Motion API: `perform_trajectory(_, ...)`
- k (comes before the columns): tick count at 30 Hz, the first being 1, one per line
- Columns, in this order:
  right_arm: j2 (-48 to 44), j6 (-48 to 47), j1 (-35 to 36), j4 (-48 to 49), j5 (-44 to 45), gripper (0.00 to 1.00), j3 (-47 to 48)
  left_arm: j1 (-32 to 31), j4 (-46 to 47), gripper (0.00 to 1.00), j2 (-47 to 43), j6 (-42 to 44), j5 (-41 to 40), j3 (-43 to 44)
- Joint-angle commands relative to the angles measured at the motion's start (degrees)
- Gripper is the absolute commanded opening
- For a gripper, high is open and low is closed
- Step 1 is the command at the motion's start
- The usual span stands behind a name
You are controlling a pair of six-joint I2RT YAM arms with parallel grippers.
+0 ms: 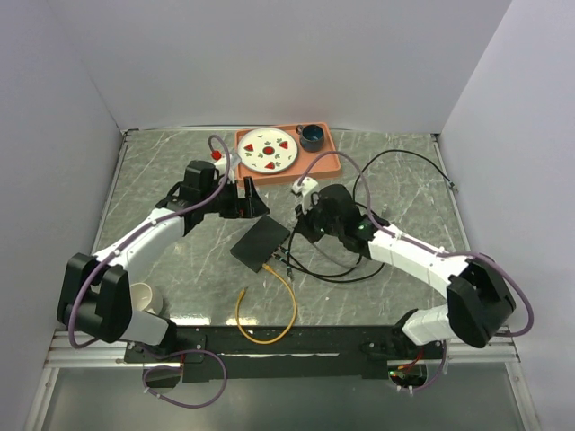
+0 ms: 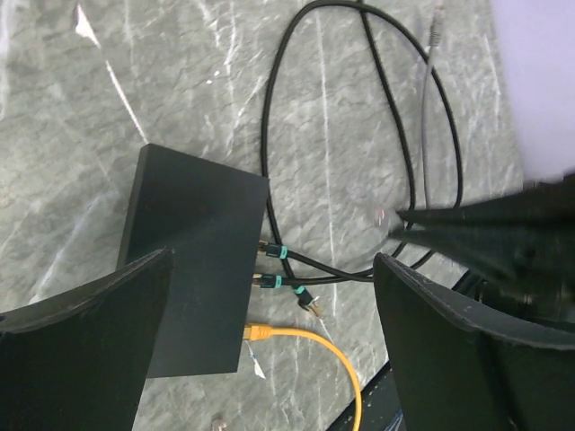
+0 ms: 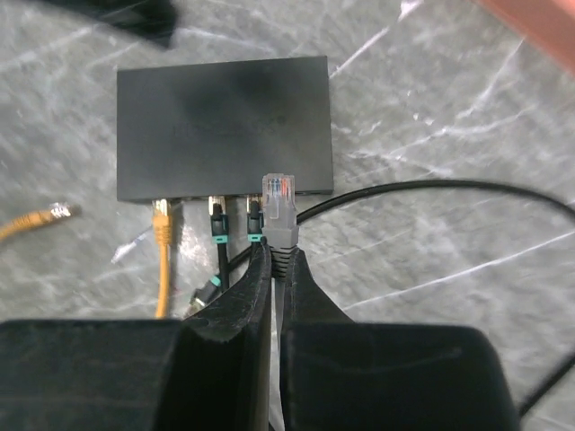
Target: Insert the plug into the switch port
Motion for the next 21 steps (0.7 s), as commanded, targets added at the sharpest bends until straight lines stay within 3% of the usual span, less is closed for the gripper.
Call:
perform_trajectory(1,2.9,9.6,-3.9,4.0,-8.8,0.0,2.3,0.3,0.9,0.97,0.5,1.2,-1.3,-0.6)
perform_trajectory(11,9.0,8.3,-4.1,8.0,-12.9,0.0,-0.6,0.8,3.0,0.97,4.6,1.9,-3.3,-1.9)
perform_trajectory(21,15.6,9.2,-4.0,6.2,-8.6,0.0,1.1,1.1,8.6,0.97,8.8,2.2,-4.0,-2.7)
